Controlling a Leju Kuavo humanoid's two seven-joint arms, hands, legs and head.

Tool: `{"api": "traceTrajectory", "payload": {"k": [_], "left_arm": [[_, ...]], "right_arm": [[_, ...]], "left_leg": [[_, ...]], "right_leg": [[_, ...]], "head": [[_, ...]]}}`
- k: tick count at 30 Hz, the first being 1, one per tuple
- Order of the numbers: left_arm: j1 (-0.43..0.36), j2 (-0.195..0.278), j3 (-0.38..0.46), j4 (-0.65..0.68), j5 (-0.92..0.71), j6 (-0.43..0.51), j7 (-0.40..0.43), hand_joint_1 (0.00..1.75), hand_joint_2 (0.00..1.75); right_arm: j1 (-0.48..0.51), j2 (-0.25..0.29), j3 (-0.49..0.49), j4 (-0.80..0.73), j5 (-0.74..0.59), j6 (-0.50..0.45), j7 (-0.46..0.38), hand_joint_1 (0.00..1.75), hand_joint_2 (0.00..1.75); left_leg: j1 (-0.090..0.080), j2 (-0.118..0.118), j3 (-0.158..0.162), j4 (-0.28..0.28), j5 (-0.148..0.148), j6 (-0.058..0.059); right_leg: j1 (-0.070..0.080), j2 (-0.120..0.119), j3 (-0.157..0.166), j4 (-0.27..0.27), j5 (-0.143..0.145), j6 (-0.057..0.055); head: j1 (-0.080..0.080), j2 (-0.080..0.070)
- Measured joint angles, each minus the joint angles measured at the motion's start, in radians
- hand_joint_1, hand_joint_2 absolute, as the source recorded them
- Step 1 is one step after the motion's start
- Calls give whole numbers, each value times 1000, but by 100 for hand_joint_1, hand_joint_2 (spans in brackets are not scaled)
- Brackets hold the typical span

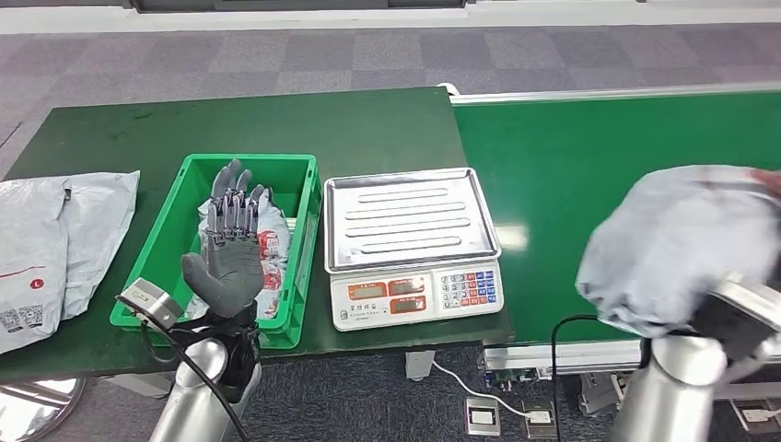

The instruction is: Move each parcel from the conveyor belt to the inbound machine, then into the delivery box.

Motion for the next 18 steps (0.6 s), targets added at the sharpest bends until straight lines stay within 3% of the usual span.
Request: {"api": "traceTrajectory", "payload": {"k": [2,4,11,15,18], "left_arm": [[8,0,0,-12,-6,2,-1,0,0],[11,0,0,-18,-11,-5,-2,0,0],[13,-1,0,-16,-16,-18,-2,0,0],[12,-1,0,-14,-16,-20,-2,0,0],[12,-1,0,-9,-16,-28,-5,0,0]], "right_arm": [[-36,-21,65,133,98,48,111,175,175],[-54,-36,109,228,123,41,157,175,175],[-63,-94,176,418,12,-73,139,175,175],[-64,-113,183,456,8,-79,128,175,175],[-62,-115,162,465,48,-104,74,175,175]], "left_leg": [[0,5,4,0,0,0],[0,5,6,1,3,2],[0,-16,-1,1,9,2],[0,-14,-1,1,8,2],[-1,-14,-1,1,7,2]], "right_leg": [[0,5,0,0,0,0],[0,4,-1,0,2,2],[0,-15,-1,0,2,3],[-1,-14,-2,0,2,3],[-1,-13,-3,0,2,3]], "head": [[0,0],[0,0],[0,0],[0,0],[0,0]]}}
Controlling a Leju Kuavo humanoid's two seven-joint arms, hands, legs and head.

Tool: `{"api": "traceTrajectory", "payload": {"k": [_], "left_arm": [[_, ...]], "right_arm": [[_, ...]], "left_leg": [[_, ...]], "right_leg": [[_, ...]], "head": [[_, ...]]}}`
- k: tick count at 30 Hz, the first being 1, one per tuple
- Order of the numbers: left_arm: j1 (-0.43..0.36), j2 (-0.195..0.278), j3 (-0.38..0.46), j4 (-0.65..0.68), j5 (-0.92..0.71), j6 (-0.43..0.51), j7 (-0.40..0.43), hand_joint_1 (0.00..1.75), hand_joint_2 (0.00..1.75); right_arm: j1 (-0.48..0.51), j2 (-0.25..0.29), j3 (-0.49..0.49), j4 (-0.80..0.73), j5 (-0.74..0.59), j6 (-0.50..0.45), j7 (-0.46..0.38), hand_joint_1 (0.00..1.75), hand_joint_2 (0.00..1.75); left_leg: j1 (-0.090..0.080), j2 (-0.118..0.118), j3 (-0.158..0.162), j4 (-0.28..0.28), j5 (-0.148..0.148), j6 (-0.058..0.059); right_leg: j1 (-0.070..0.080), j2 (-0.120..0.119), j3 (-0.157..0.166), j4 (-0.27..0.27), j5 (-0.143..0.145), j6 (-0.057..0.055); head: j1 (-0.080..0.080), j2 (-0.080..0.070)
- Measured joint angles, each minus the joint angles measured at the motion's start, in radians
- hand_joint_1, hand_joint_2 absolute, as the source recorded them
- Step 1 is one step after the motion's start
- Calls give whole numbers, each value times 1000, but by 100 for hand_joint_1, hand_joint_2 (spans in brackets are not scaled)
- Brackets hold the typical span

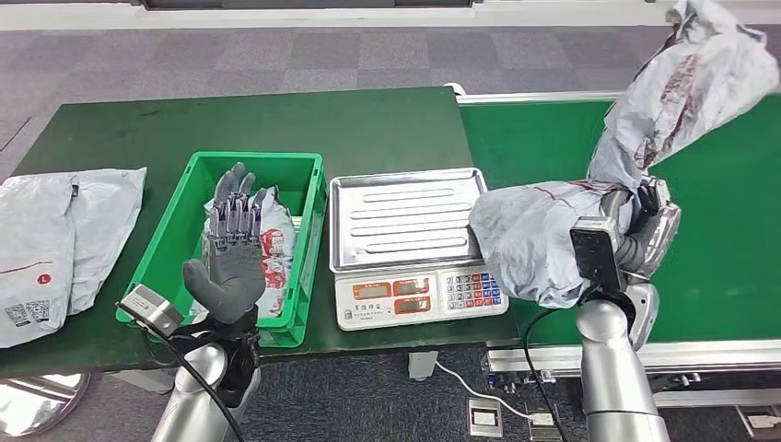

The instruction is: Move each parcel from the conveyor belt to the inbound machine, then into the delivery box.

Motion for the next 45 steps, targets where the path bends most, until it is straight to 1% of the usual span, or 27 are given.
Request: {"api": "traceTrajectory", "payload": {"k": [2,4,7,10,15,19,22,24,27,30,31,34,35,37,38,41,42,45], "left_arm": [[1,1,0,5,0,-1,-7,0,0],[5,2,0,7,0,-1,-12,0,0],[13,5,0,8,1,-1,-13,0,0],[16,7,0,8,1,-1,-13,0,0],[19,8,0,8,1,-1,-13,0,0],[23,9,0,5,0,0,-12,0,0],[34,10,1,-4,-7,0,-7,0,0],[39,11,2,-12,-14,-1,-3,0,0],[44,11,2,-18,-24,-4,4,0,0],[45,11,2,-20,-30,-8,6,0,0],[44,11,3,-19,-32,-10,6,0,0],[37,11,9,-15,-35,-16,6,0,0],[34,11,12,-12,-35,-17,6,0,0],[29,11,16,-8,-37,-19,6,0,0],[28,11,18,-7,-41,-20,6,0,0],[26,11,21,-5,-55,-25,7,0,0],[25,11,21,-4,-58,-29,7,0,0],[23,11,25,-2,-63,-36,9,0,0]], "right_arm": [[1,3,-40,-1,45,-11,-23,175,175],[2,5,-89,-1,77,-14,-4,175,175],[7,5,-146,-1,86,-16,20,175,175],[10,5,-177,-1,87,-17,22,175,175],[13,5,-201,-1,89,-18,26,175,175],[17,4,-228,1,112,-18,69,175,175],[29,-1,-267,11,100,-16,91,175,175],[34,-9,-286,23,104,0,146,175,175],[39,-33,-299,62,125,47,262,175,175],[44,-60,-312,106,126,82,311,175,175],[41,-69,-314,126,143,108,340,175,175],[18,-98,-315,208,261,236,492,175,175],[12,-105,-314,234,293,266,529,175,175],[4,-111,-312,276,328,303,564,175,175],[-4,-115,-309,298,345,337,583,175,175],[-51,-128,-288,394,414,482,646,175,175],[-66,-132,-280,429,430,508,655,175,175],[-103,-139,-264,509,446,530,661,175,175]], "left_leg": [[0,0,0,0,0,0],[0,0,0,0,0,0],[0,0,0,0,0,0],[-1,2,0,0,0,0],[-1,3,0,0,0,0],[-1,3,0,0,0,0],[-1,2,0,0,0,0],[-1,2,0,0,0,0],[-1,3,0,0,-1,1],[-2,2,0,0,-1,1],[-2,2,0,0,-1,1],[-2,4,1,0,-1,1],[-2,4,1,0,-1,1],[-2,4,1,0,-1,1],[-2,5,1,0,-1,1],[-2,7,2,0,0,1],[-2,7,3,0,0,1],[-2,8,3,0,0,1]], "right_leg": [[0,0,0,0,0,0],[0,0,0,0,0,0],[0,0,0,0,0,0],[-1,1,0,0,0,0],[-1,2,0,0,0,0],[-1,2,0,0,0,0],[-1,2,0,0,0,0],[-1,2,0,0,0,0],[-1,2,0,0,0,0],[-2,1,0,0,0,1],[-2,1,0,0,0,1],[-2,3,1,0,0,2],[-2,4,1,0,0,2],[-2,4,1,0,0,2],[-2,4,1,0,1,2],[-2,6,1,0,1,1],[-2,7,1,0,1,1],[-2,7,2,0,2,2]], "head": [[0,0],[0,0],[0,0],[0,0],[0,0],[0,0],[0,0],[0,0],[0,0],[0,0],[0,0],[0,0],[0,0],[0,0],[0,0],[0,0],[0,0],[0,0]]}}
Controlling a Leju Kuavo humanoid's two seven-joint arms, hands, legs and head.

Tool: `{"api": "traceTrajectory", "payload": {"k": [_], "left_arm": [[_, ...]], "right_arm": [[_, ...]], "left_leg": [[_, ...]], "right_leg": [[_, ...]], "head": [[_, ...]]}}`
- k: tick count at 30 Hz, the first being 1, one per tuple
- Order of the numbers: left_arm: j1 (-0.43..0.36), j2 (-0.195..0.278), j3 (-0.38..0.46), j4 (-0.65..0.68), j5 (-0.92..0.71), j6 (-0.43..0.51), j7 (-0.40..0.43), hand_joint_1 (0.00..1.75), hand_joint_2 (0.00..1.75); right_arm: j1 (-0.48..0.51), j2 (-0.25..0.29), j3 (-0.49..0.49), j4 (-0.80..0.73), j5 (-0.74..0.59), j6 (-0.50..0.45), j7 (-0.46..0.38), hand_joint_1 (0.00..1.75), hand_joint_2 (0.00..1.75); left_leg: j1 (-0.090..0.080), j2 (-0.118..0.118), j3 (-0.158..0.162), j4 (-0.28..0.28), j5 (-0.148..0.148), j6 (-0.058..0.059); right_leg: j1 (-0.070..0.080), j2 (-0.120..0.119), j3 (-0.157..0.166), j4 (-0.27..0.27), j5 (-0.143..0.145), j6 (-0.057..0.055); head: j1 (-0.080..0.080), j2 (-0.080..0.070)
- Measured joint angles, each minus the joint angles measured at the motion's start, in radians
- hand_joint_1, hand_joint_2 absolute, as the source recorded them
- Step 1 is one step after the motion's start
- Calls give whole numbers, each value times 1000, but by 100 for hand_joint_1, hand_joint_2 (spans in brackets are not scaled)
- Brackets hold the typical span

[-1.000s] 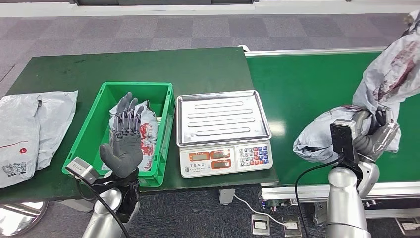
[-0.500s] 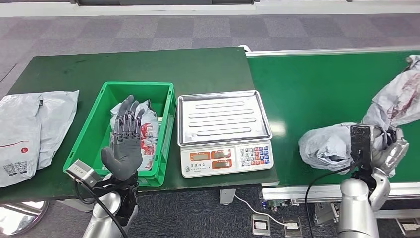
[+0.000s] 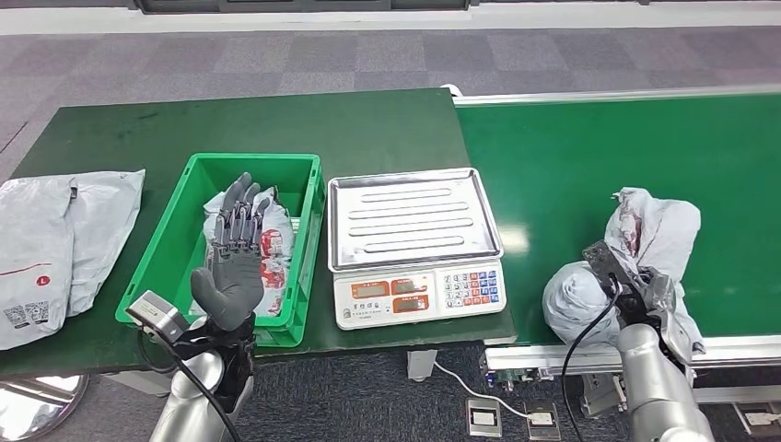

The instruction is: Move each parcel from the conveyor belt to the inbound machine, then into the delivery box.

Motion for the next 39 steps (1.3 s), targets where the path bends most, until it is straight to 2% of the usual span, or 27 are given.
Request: {"api": "traceTrajectory", "payload": {"k": [4,8,13,18,26,39], "left_arm": [[-2,-1,8,5,-4,-4,4,0,0],[-3,-3,12,7,-3,-6,7,0,0],[19,-4,13,2,8,-5,19,0,0],[34,-4,14,-9,14,-5,20,0,0],[35,-6,14,-15,14,-5,20,0,0],[36,-6,14,-18,14,-5,20,0,0]], "right_arm": [[-38,-10,12,76,4,27,0,175,175],[-61,-19,25,125,4,22,-3,0,175],[-63,-19,26,133,-17,-142,-16,0,175],[-15,5,26,8,-148,-299,-159,0,175],[22,26,25,-109,-183,-314,-185,0,175],[36,37,25,-148,-183,-314,-185,0,175]], "left_leg": [[0,0,1,0,0,0],[0,1,2,0,0,0],[-1,0,1,0,1,2],[-1,-2,0,0,1,2],[-1,-2,-1,0,1,2],[-1,-2,-1,0,1,2]], "right_leg": [[0,0,1,0,0,0],[0,0,2,0,1,1],[-1,0,2,0,1,2],[-1,-1,2,0,1,2],[-1,-1,0,0,1,1],[-1,-1,0,0,1,1]], "head": [[0,0],[0,0],[0,0],[0,0],[0,0],[0,0]]}}
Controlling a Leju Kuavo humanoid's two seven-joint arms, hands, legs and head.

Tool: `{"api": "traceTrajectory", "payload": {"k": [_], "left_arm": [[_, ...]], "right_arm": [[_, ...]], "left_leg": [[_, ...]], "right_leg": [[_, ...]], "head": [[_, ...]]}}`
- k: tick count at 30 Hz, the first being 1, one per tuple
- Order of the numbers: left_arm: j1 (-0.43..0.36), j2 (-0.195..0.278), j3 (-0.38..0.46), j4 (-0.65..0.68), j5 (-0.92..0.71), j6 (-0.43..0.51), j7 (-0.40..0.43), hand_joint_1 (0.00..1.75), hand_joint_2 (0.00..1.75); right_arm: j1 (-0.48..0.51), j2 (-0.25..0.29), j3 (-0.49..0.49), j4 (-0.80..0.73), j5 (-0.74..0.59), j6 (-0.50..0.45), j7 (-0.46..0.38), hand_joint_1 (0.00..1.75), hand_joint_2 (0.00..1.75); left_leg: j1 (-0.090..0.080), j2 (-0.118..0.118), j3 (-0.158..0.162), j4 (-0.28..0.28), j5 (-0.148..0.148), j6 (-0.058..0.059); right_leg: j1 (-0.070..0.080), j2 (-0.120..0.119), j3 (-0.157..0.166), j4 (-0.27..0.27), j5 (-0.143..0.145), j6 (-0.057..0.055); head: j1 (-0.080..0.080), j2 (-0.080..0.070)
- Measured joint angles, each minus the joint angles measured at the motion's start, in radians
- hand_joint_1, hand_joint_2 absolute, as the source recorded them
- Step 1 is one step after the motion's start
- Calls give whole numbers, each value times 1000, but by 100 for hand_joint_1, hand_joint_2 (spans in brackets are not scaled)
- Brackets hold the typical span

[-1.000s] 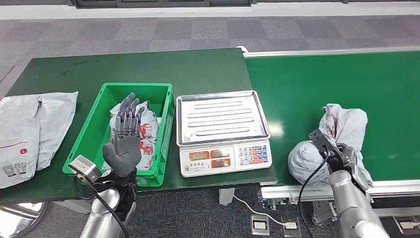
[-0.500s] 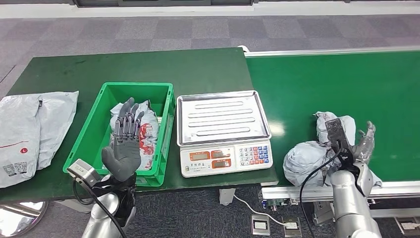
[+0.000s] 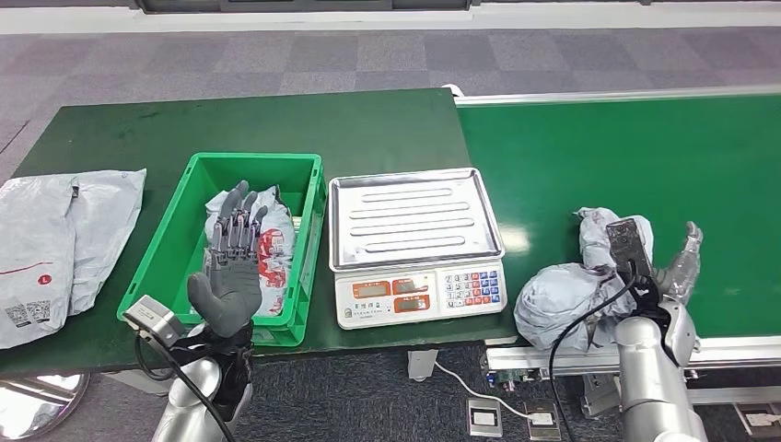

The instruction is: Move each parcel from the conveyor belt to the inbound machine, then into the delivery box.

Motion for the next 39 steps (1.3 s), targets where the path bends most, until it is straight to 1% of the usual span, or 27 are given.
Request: {"api": "traceTrajectory", "payload": {"k": [19,21,22,23,25,26,27,29,32,39], "left_arm": [[0,0,0,0,0,0,0,0,0],[-1,0,0,0,0,-2,1,0,0],[-7,0,0,5,1,-7,4,0,0],[-21,0,0,18,3,-12,6,0,0],[-69,0,0,70,11,-21,7,0,0],[-94,0,0,97,15,-22,4,0,0],[-113,0,0,121,19,-22,0,0,0],[-130,0,0,148,21,-22,-5,0,0],[-131,0,0,163,20,-21,-6,0,0],[-126,0,0,168,18,-21,-5,0,0]], "right_arm": [[3,2,0,-5,0,0,0,0,175],[3,2,0,-5,6,11,13,0,175],[3,-2,0,0,21,38,41,0,175],[0,-11,0,20,45,99,93,0,175],[-11,-41,1,97,97,264,205,0,175],[-15,-55,1,145,115,331,234,0,175],[-19,-68,1,188,124,365,235,0,175],[-30,-82,3,253,135,384,212,0,175],[-48,-93,9,312,147,400,202,0,175],[-66,-100,23,364,148,408,203,0,175]], "left_leg": [[0,0,0,0,0,0],[0,0,0,0,0,0],[0,0,0,0,0,0],[0,-1,0,0,0,0],[0,-4,0,0,1,1],[0,-5,-1,0,1,1],[-1,-6,-1,0,2,2],[-1,-4,-1,0,2,2],[-1,-1,1,0,1,2],[-1,-1,1,0,1,2]], "right_leg": [[0,0,0,0,0,0],[0,0,-1,0,0,0],[0,0,-1,0,0,0],[0,-1,-1,-1,0,0],[0,-4,1,-1,0,1],[0,-5,1,-1,0,1],[-1,-6,1,-1,0,1],[-1,-5,1,0,1,2],[-1,-1,1,-1,1,2],[-1,-1,1,-1,1,2]], "head": [[0,0],[0,0],[0,0],[0,0],[0,0],[0,0],[0,0],[0,0],[0,0],[0,0]]}}
